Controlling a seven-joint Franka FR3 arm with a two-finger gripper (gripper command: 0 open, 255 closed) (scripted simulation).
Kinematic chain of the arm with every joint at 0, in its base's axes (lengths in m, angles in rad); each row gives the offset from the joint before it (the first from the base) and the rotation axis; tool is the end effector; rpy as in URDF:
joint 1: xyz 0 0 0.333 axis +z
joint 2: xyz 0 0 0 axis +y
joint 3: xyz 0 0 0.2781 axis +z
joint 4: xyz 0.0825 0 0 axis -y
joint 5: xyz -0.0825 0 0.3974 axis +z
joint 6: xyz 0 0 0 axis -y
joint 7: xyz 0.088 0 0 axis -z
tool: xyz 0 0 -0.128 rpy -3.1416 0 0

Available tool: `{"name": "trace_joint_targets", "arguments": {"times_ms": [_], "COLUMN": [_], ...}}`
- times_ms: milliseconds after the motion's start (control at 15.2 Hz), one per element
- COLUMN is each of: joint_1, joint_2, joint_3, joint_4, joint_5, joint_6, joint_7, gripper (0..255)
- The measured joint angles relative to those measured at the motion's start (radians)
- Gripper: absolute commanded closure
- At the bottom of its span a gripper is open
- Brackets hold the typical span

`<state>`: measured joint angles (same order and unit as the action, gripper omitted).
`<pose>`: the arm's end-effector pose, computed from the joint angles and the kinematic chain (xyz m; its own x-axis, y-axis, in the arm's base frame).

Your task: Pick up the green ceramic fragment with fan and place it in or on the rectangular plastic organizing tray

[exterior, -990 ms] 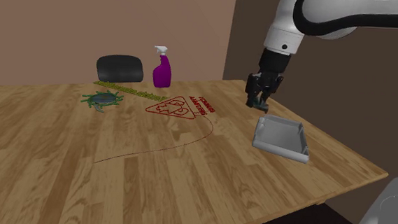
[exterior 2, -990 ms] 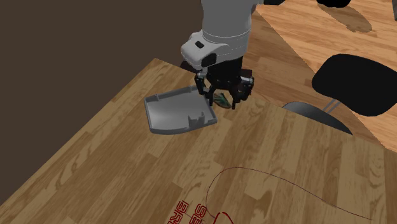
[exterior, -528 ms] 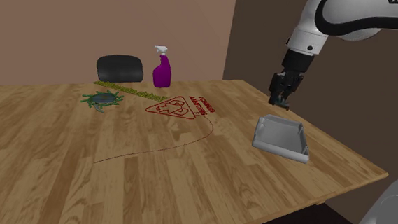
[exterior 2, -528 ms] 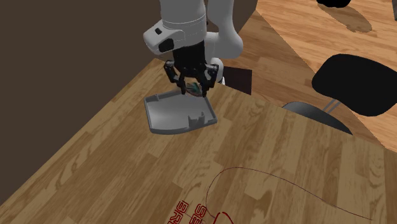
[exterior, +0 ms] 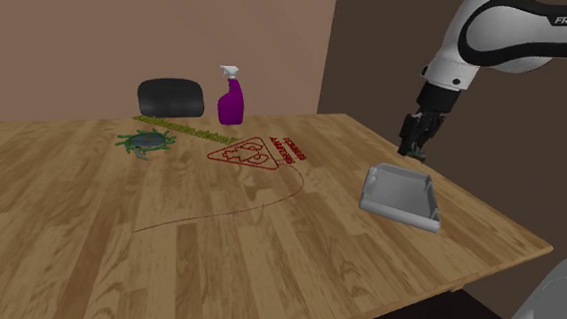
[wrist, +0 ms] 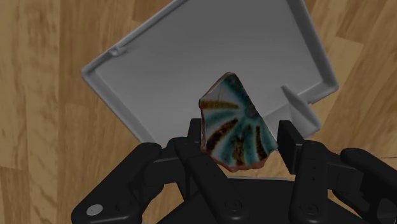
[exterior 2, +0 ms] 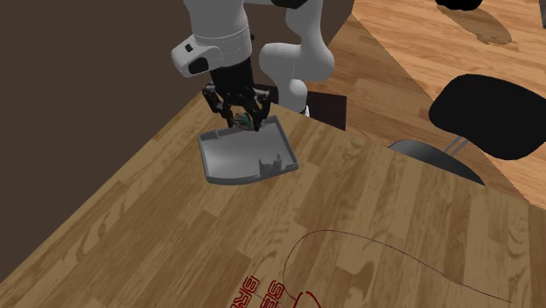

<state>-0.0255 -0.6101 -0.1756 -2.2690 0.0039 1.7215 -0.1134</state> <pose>0.3995 -0.0881 0.5293 0.9958 -0.0628 0.0664 -0.0562 -0.9937 -0.0971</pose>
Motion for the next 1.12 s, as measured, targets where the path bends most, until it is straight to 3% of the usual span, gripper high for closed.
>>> {"name": "trace_joint_targets", "arguments": {"times_ms": [594,990,1056,1122], "joint_1": [-0.006,-0.005,-0.005,-0.005], "joint_2": [-0.01,-0.01,-0.01,-0.01], "joint_3": [-0.009,-0.009,-0.009,-0.009], "joint_4": [-0.126,-0.136,-0.136,-0.136], "joint_5": [-0.006,-0.006,-0.006,-0.006], "joint_6": [0.116,0.126,0.126,0.126], "joint_7": [-0.012,-0.011,-0.011,-0.011], "gripper": [255,255,0,0]}}
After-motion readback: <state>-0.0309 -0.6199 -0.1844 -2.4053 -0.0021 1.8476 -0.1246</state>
